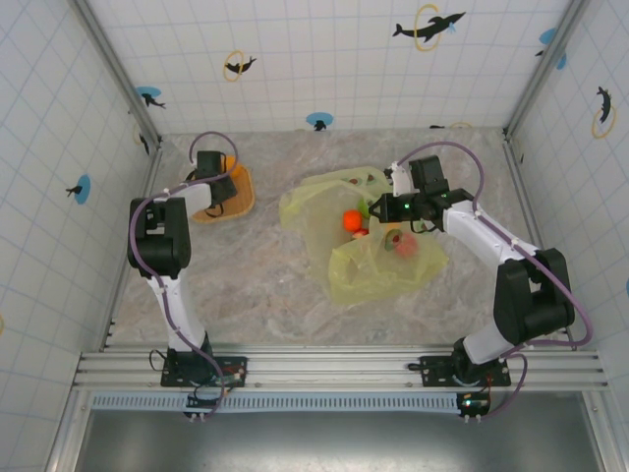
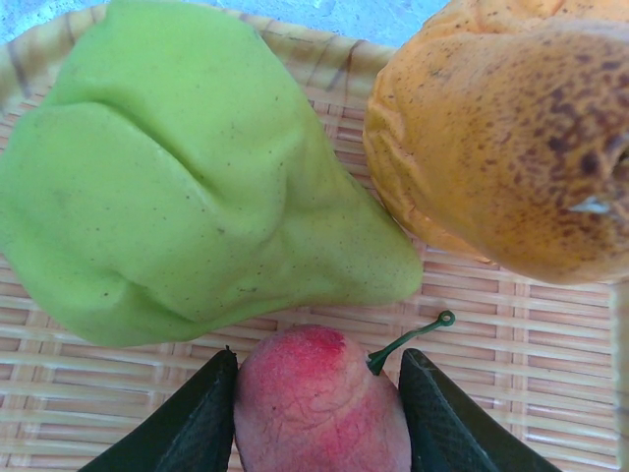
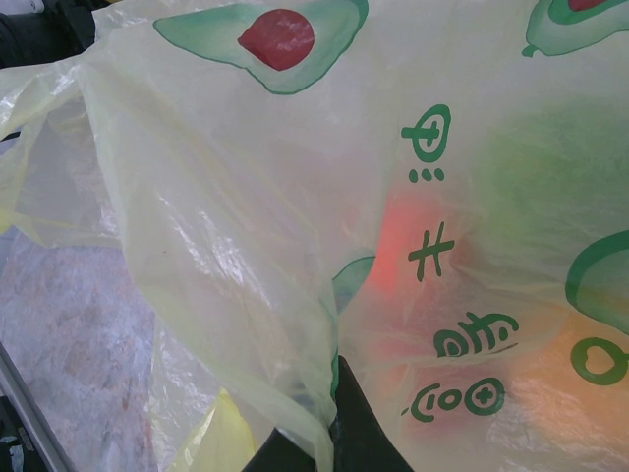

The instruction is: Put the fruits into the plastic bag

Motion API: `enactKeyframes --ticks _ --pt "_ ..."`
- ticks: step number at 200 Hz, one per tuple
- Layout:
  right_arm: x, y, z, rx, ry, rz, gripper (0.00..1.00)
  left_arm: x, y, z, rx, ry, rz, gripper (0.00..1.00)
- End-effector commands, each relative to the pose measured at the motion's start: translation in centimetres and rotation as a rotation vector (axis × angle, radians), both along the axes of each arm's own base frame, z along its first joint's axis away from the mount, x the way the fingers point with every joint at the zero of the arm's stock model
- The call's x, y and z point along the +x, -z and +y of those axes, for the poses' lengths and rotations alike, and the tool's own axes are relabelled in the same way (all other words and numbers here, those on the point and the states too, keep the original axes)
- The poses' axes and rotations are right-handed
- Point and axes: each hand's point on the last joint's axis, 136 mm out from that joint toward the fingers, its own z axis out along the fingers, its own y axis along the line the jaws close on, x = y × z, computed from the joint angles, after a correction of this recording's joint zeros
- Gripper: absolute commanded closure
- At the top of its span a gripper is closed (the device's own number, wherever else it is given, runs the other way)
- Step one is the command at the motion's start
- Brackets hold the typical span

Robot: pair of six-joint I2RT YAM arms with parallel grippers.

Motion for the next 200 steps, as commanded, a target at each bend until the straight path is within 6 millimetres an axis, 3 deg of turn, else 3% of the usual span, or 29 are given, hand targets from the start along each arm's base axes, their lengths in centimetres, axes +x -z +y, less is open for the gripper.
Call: enactKeyframes --ticks 1,43,83,100,104,121,135,162,184,200 --pt "0.1 -1.8 0.2 0.005 -0.008 -0.049 1.0 -0.4 -1.1 0.5 0.009 -0.001 -0.001 0.56" --pt "0.1 -1.8 0.2 0.006 -0.007 -0.05 1.0 -2.3 -3.1 0.4 -0.019 -0.011 -0.047 0.57" --pt "0.2 -1.9 0.4 0.009 -0.01 -0.051 1.0 -5.6 -5.7 -0.8 -0.076 -0.002 -0.106 0.57" --pt "0.2 -1.9 0.4 0.009 -0.012 -0.051 1.0 -7.1 -8.2 -1.7 -0.088 0.017 -0.163 0.57" --pt "0.2 -1.9 0.4 0.008 -0.011 -0.051 1.0 -8.0 -8.0 -2.0 -0.091 0.021 -0.157 0.57" --pt "0.2 -1.8 0.5 0.007 -0.013 -0.053 1.0 -9.7 -11.2 -3.6 -0.125 0.057 -0.235 0.57" --pt "0.3 -1.7 0.6 0.008 -0.017 -0.05 1.0 -10.9 -14.6 -6.0 -0.167 0.124 -0.316 0.57" --pt "0.4 -1.3 0.6 0.004 -0.019 -0.047 1.0 -14.2 -20.6 -13.6 -0.243 0.346 -0.446 0.57" --pt "0.4 -1.1 0.5 -0.001 -0.019 -0.042 1.0 -18.0 -23.5 -20.1 -0.312 0.54 -0.502 0.57" --pt "0.4 -1.1 0.6 0.0 -0.021 -0.043 1.0 -20.6 -24.0 -24.0 -0.362 0.654 -0.513 0.57"
